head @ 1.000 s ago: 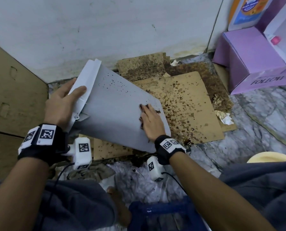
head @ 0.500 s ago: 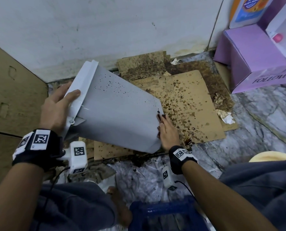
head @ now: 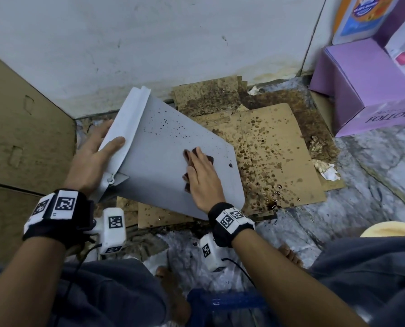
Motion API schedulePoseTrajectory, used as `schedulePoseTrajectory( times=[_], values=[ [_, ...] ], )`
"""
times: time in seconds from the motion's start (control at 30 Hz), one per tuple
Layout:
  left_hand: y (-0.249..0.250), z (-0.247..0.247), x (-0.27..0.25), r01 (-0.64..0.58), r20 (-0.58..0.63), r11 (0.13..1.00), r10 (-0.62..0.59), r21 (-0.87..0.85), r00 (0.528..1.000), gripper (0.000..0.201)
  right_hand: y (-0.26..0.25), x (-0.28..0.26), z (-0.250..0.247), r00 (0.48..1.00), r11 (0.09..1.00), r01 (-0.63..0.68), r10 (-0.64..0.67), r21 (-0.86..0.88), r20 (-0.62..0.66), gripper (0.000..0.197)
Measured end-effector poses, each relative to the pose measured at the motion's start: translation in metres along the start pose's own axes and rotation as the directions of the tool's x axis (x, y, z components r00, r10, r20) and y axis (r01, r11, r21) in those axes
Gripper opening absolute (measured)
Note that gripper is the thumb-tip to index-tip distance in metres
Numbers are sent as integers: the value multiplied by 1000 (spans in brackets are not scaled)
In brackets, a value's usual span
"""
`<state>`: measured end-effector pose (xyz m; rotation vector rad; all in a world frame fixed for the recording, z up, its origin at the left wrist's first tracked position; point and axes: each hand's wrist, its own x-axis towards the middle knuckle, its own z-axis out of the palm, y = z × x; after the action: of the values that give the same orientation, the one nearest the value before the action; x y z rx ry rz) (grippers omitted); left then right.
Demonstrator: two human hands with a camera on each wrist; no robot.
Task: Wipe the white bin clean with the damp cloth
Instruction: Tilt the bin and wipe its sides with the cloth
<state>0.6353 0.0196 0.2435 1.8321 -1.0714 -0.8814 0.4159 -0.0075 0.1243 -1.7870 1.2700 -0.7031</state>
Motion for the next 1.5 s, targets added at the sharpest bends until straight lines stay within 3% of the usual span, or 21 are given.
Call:
schedulePoseTrajectory(
  times=[0.2, 0.3, 0.43, 0.53, 0.67, 0.93, 1.13, 1.23, 1.37, 1.5],
  values=[
    [-17, -14, -7, 58, 189, 998, -52, -29, 981, 67, 10, -17, 13, 999, 998, -46, 46, -37, -1, 47],
    [-24, -13, -14, 60, 169, 998, -53, -36, 984, 68, 6, -23, 26, 1000, 1000, -30, 30, 3, -4, 47],
    [-37, -17, -17, 34, 169, 999, -36, 15, 985, 73, -16, -28, 36, 996, 992, 88, -86, 88, -26, 47],
    [-42, -13, -22, -24, 150, 999, 17, 41, 988, 73, -49, -27, 46, 979, 975, 202, -202, 96, -19, 47],
    [-47, -10, -30, -97, 129, 988, 81, 119, 988, 76, -71, -10, 54, 969, 968, 244, -245, 61, 22, 50],
    [-54, -12, -37, -87, 138, 990, 71, 112, 988, 73, -56, 8, 53, 977, 972, 211, -206, -104, 60, 55],
    [-59, -3, -46, -83, 47, 951, 72, 296, 996, 80, 5, -1, 44, 999, 988, 48, -50, -150, -6, 55],
    [-59, -1, -47, -61, 22, 948, 57, 312, 998, 81, 26, -8, 43, 999, 993, -44, 43, -109, -19, 57],
    [-55, 3, -42, -33, 3, 945, 34, 325, 999, 87, 1, -3, 47, 991, 991, -122, 124, 50, -49, 60],
    [-51, 5, -36, -7, -10, 947, 11, 322, 1000, 82, -59, 6, 57, 998, 988, 64, -63, 139, -17, 55]
  ],
)
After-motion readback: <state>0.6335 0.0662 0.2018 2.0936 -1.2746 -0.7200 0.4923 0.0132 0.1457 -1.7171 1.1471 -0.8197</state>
